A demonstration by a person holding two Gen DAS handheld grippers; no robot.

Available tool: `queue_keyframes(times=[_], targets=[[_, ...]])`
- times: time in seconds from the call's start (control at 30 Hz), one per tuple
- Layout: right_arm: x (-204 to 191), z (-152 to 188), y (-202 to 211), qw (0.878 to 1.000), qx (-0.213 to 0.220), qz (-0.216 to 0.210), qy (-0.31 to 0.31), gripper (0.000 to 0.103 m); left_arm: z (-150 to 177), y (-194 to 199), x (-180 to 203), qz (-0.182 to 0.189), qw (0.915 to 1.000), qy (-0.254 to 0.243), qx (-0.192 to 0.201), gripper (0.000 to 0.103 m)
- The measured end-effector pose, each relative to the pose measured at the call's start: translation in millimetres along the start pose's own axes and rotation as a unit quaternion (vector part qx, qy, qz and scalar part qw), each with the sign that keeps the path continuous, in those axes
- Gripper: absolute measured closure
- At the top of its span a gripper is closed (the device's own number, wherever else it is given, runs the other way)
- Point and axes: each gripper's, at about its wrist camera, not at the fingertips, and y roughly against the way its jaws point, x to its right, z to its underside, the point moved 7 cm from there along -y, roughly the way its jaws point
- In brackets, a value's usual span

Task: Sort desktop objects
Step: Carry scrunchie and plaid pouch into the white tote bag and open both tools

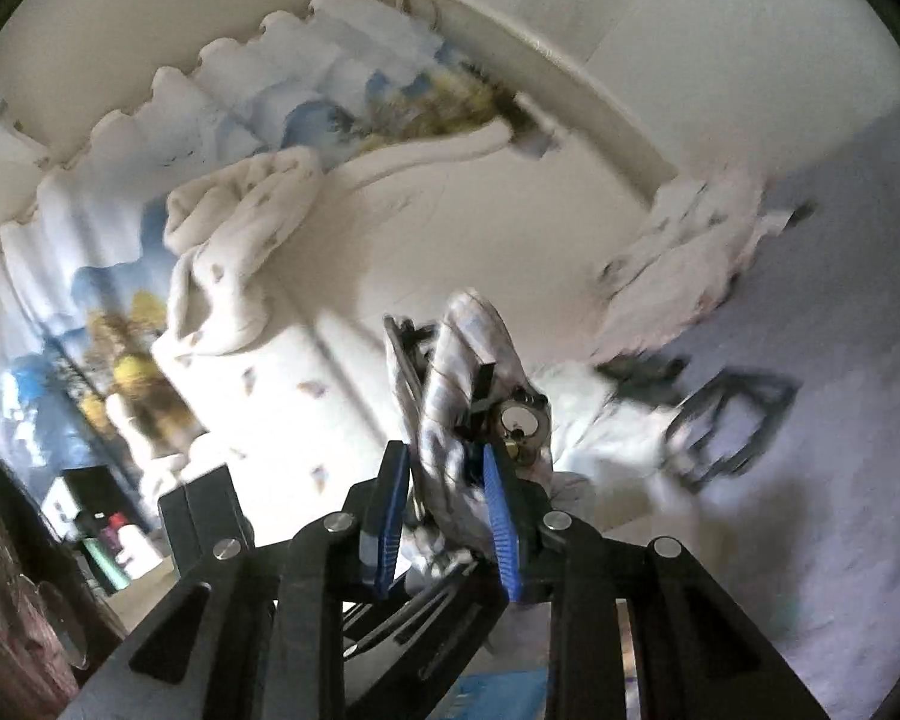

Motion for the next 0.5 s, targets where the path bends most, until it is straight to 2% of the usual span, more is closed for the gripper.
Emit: queue_keyframes(times=[0.1,0.17,0.27,0.4,0.5], targets=[[5,13,-23,0.999,-0.039,-0.021,-0.024,0.078,3,-2,-11,-0.034,0.999,-0.028,-0.004,0.081],[16,23,-36,0.996,-0.062,-0.02,-0.056,0.078,5,-6,-21,-0.059,0.9975,-0.036,-0.018,0.081],[32,40,-60,0.989,-0.107,-0.021,-0.104,0.078,14,-20,-37,-0.083,0.9941,-0.038,-0.059,0.081],[55,59,-83,0.978,-0.147,-0.009,-0.146,0.078,38,-48,-45,-0.129,0.9805,-0.068,-0.132,0.081],[74,72,-94,0.97,-0.168,0.008,-0.174,0.078,50,-64,-51,-0.138,0.9742,-0.074,-0.162,0.081]])
